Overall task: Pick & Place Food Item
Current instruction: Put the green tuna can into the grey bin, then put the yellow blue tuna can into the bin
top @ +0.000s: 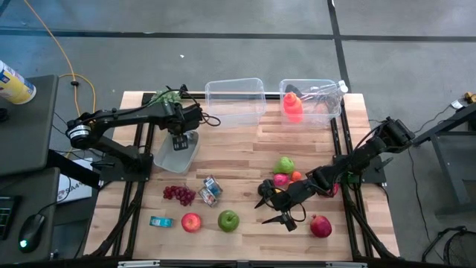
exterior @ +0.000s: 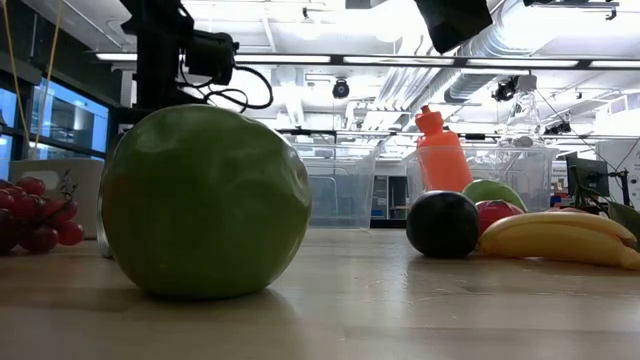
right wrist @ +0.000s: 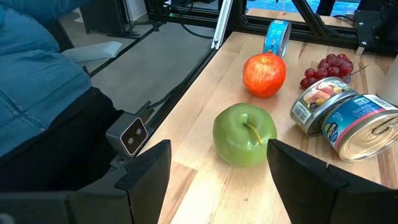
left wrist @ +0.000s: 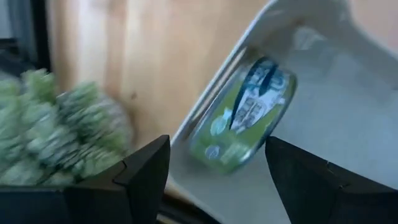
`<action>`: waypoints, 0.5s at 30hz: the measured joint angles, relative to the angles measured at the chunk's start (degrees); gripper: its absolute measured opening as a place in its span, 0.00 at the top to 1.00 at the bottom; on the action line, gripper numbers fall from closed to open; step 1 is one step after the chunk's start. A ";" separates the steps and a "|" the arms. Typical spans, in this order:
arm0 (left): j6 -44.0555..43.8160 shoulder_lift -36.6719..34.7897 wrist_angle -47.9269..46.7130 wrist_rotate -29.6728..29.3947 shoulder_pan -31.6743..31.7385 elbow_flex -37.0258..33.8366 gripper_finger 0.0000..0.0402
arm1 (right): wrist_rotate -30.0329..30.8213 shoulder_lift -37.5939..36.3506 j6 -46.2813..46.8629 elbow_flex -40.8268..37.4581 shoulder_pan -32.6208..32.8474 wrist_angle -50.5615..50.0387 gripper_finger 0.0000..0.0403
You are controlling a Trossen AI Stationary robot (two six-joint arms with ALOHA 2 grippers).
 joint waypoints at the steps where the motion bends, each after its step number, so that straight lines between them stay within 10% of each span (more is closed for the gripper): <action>1: -0.10 -0.26 -0.93 -0.93 -0.18 0.58 0.36 | 0.00 0.00 -0.11 0.00 0.00 0.00 0.37; 15: -5.49 -9.70 -1.53 -1.30 -8.34 4.22 0.36 | 0.00 0.00 -0.04 0.00 0.00 0.00 0.37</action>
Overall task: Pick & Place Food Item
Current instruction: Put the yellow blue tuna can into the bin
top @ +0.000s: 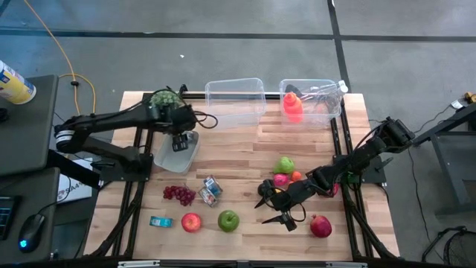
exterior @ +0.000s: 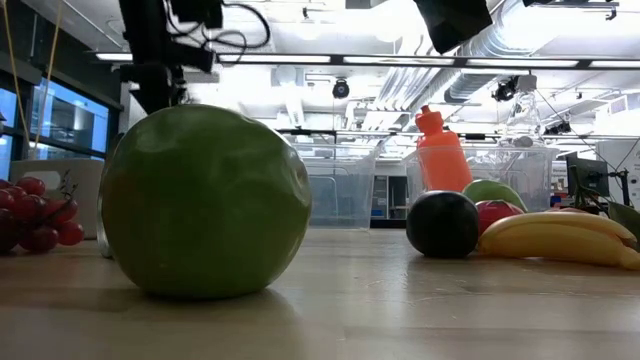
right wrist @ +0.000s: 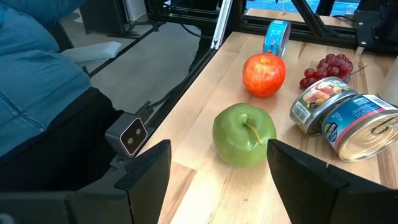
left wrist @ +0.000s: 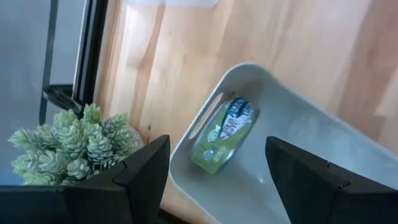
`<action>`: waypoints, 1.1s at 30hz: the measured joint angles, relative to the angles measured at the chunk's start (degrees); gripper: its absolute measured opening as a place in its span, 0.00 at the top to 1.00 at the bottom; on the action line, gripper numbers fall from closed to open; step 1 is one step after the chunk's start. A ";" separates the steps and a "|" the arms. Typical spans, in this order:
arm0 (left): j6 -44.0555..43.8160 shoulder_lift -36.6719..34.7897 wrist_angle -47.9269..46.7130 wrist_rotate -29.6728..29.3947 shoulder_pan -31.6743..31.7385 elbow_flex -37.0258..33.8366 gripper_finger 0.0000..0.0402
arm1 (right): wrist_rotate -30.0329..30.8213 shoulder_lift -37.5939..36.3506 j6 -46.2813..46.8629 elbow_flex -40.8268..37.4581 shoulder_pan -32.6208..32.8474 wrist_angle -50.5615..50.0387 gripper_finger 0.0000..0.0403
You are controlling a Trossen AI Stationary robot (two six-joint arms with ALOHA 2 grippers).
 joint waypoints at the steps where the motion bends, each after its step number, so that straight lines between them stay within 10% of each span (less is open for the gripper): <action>1: -0.91 -0.75 0.00 -0.02 -1.03 0.00 0.36 | 0.00 0.00 0.02 0.00 0.00 0.00 0.37; 15: -7.25 -2.48 -3.20 11.45 -22.42 0.02 0.36 | -0.02 0.00 1.73 0.00 0.04 -0.04 0.37; 33: -27.56 3.41 -2.93 11.17 -47.06 0.02 0.36 | -0.02 0.00 3.65 0.02 0.04 1.94 0.37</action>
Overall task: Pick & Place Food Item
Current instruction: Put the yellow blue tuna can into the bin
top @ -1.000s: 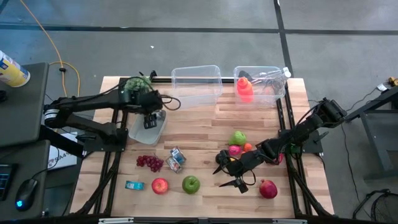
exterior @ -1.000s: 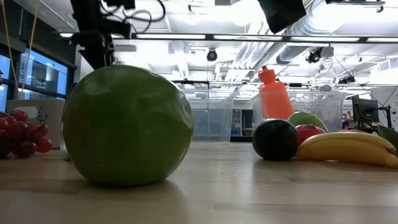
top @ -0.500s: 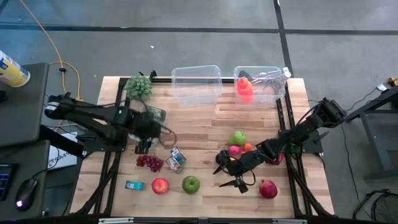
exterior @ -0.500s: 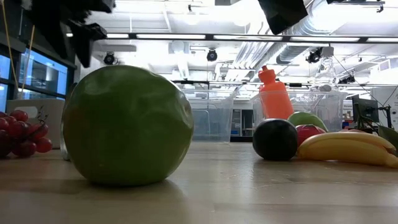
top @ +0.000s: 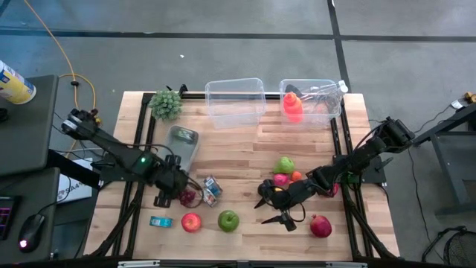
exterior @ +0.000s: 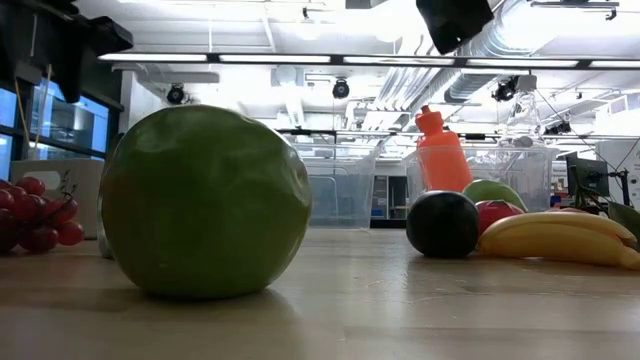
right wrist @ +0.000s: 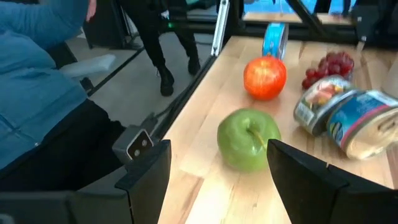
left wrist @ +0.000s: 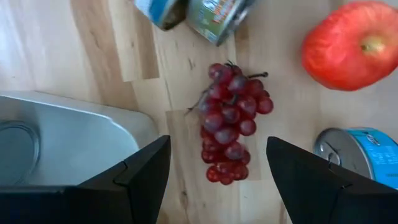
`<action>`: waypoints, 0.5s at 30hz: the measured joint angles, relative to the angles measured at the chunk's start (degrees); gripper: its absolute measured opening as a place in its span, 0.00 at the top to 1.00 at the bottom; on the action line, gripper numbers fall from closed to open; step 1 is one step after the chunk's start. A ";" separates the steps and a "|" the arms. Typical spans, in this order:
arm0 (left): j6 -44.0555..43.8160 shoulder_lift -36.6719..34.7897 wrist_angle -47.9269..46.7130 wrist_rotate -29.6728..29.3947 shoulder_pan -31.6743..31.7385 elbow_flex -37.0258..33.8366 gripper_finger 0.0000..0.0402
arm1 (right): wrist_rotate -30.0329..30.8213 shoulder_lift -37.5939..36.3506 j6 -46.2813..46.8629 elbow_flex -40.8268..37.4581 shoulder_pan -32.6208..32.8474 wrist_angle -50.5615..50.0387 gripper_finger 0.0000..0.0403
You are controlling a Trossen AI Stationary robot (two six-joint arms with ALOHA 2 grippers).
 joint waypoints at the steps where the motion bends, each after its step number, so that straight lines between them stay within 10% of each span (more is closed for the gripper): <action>1: -0.60 0.42 0.00 -0.02 -0.71 0.00 0.36 | 0.00 0.00 -0.68 0.00 0.00 0.20 0.37; 15: -2.88 7.89 3.33 -0.79 -6.63 0.00 0.36 | -0.01 0.00 -1.90 0.00 0.00 3.00 0.37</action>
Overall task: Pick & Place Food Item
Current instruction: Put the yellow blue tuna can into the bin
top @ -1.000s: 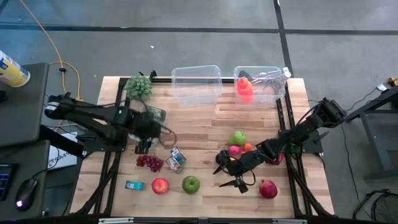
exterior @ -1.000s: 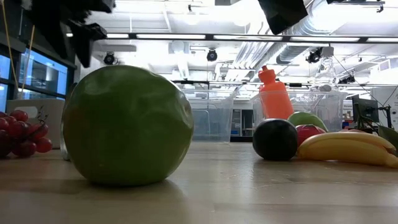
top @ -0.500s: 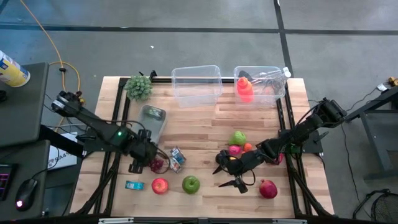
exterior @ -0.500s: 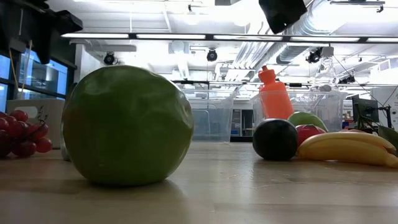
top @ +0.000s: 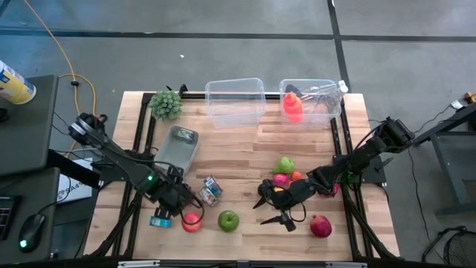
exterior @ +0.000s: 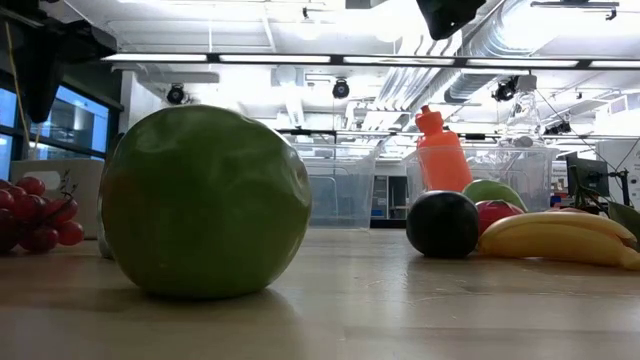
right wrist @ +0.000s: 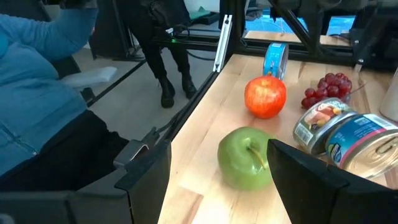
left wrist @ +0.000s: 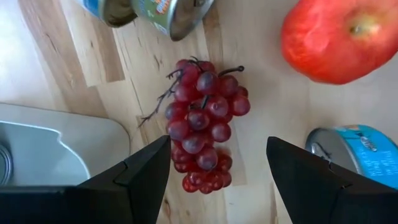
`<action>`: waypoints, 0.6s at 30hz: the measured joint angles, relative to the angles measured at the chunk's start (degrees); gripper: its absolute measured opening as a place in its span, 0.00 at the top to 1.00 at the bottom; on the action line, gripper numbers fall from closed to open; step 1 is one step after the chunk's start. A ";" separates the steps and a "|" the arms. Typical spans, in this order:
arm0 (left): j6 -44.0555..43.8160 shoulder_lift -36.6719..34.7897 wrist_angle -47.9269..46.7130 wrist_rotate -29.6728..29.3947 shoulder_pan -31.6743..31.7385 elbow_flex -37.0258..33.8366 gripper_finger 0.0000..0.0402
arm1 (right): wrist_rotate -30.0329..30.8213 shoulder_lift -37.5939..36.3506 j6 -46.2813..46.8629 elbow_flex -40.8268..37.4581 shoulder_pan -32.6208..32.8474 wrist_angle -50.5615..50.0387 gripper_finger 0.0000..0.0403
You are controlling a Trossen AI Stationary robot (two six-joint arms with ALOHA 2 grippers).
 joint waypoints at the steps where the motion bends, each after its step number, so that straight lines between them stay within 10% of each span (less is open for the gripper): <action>1: -0.01 0.44 -0.03 0.00 -0.16 0.00 0.36 | 0.02 0.00 -0.41 0.00 0.00 -0.09 0.37; 18: -6.62 4.98 1.92 0.23 -3.96 -0.02 0.36 | 0.00 0.00 2.35 0.00 0.00 -0.21 0.37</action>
